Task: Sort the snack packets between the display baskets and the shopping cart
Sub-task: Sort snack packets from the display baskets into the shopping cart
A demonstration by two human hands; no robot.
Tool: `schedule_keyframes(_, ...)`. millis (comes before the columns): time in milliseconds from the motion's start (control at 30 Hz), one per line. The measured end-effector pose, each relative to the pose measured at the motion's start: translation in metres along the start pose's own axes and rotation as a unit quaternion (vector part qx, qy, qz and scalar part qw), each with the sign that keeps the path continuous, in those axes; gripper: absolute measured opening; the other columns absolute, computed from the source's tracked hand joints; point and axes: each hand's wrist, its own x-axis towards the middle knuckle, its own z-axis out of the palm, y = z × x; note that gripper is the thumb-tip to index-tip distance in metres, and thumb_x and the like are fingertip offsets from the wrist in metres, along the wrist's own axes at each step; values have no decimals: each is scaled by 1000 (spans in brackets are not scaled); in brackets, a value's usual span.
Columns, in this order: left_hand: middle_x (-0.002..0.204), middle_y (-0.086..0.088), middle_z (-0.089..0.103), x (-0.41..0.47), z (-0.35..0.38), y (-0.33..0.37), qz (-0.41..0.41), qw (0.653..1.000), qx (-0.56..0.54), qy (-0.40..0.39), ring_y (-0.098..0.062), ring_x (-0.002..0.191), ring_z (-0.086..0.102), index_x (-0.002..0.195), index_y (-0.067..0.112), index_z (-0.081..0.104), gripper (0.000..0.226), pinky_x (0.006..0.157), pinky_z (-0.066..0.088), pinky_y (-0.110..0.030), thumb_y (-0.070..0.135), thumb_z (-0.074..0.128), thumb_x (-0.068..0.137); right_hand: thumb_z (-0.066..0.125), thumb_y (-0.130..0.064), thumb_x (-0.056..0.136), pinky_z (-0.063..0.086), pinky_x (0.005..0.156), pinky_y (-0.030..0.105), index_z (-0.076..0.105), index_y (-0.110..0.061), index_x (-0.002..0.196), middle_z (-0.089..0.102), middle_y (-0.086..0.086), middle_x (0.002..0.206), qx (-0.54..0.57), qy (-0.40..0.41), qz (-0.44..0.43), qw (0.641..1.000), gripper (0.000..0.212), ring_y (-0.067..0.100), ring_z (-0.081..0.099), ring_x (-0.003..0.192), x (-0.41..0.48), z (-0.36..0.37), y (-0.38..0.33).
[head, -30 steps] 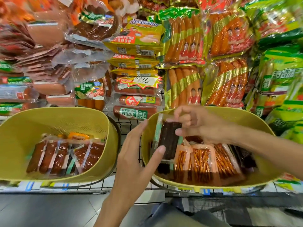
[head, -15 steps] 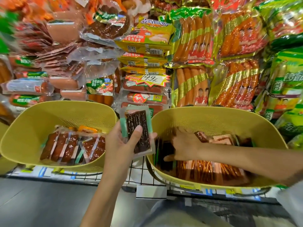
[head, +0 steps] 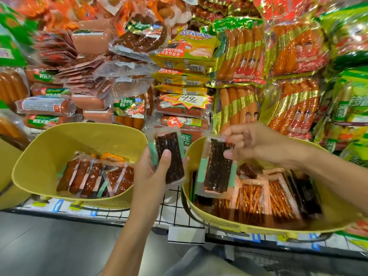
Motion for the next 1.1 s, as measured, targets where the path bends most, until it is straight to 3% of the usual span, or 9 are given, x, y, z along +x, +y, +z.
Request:
schedule_keyframes(133, 109, -6, 72, -2, 8, 5, -59, 989, -61, -121, -25, 101, 69, 115, 23, 64, 43, 72, 59, -41, 53, 52, 87, 77, -35, 61, 49, 64, 9, 68, -18, 89, 70, -5, 81, -106, 89, -103, 985, 35, 1, 64, 79, 14, 24, -33)
schedule_keyframes(300, 103, -5, 74, -6, 1, 2, -29, 996, -27, -84, -22, 86, 73, 124, 13, 55, 36, 65, 58, -24, 12, 60, 88, 61, -37, 85, 44, 53, 20, 61, -25, 81, 58, -6, 65, -171, 226, -173, 943, 13, 9, 55, 59, 23, 47, 3)
schedule_keyframes(400, 104, -4, 74, -7, -10, 0, -19, 999, -19, -35, -25, 91, 73, 125, 18, 55, 38, 72, 59, -33, 15, 60, 87, 50, -50, 91, 39, 49, 23, 56, -23, 78, 61, 3, 72, -310, 96, 23, 946, 31, 19, 56, 59, 20, 51, 50)
schedule_keyframes(500, 104, -7, 74, -8, -9, -1, -24, 999, -27, -36, -30, 87, 73, 120, 21, 57, 33, 70, 60, -37, 13, 60, 88, 43, -72, 83, 42, 80, 32, 58, -13, 99, 50, 5, 110, -520, -27, 138, 842, 64, 22, 48, 99, 30, 66, 78)
schedule_keyframes(600, 94, 9, 75, -11, -3, -2, -7, 999, -17, -49, -11, 78, 73, 114, 24, 57, 29, 61, 57, -19, 7, 58, 91, 49, -75, 77, 33, 97, 38, 60, -17, 114, 40, 8, 126, -590, -62, 158, 789, 70, 25, 34, 116, 45, 71, 86)
schedule_keyframes(700, 84, 23, 73, -14, -1, -2, 4, 999, -6, -46, 4, 73, 70, 104, 31, 55, 30, 56, 51, -7, 4, 58, 90, 70, -63, 69, 32, 99, 36, 54, -14, 120, 39, 7, 124, -507, -14, 199, 839, 73, 24, 33, 116, 50, 70, 89)
schedule_keyframes(833, 104, -2, 74, -13, -5, -4, -20, 999, -29, -23, -23, 86, 73, 118, 27, 58, 35, 69, 59, -29, 16, 62, 85, 78, -24, 77, 43, 91, 27, 43, -8, 126, 51, 6, 120, -299, 89, 182, 933, 62, 18, 47, 111, 46, 68, 83)
schedule_keyframes(967, 110, -2, 72, -11, -8, -2, -12, 1000, 5, 19, -25, 102, 69, 120, 26, 58, 40, 90, 54, -48, 26, 65, 81, 76, -11, 75, 52, 73, 22, 54, -14, 123, 68, 0, 96, -67, 134, 166, 975, 53, 13, 67, 81, 22, 36, 45)
schedule_keyframes(1100, 103, 21, 71, -9, -2, 0, -2, 999, 37, 30, 0, 102, 65, 108, 41, 60, 27, 83, 55, -23, 29, 63, 84, 78, -7, 60, 49, 90, 36, 62, -13, 110, 75, 7, 92, 114, 54, 77, 989, 53, 16, 70, 93, -4, 15, 5)
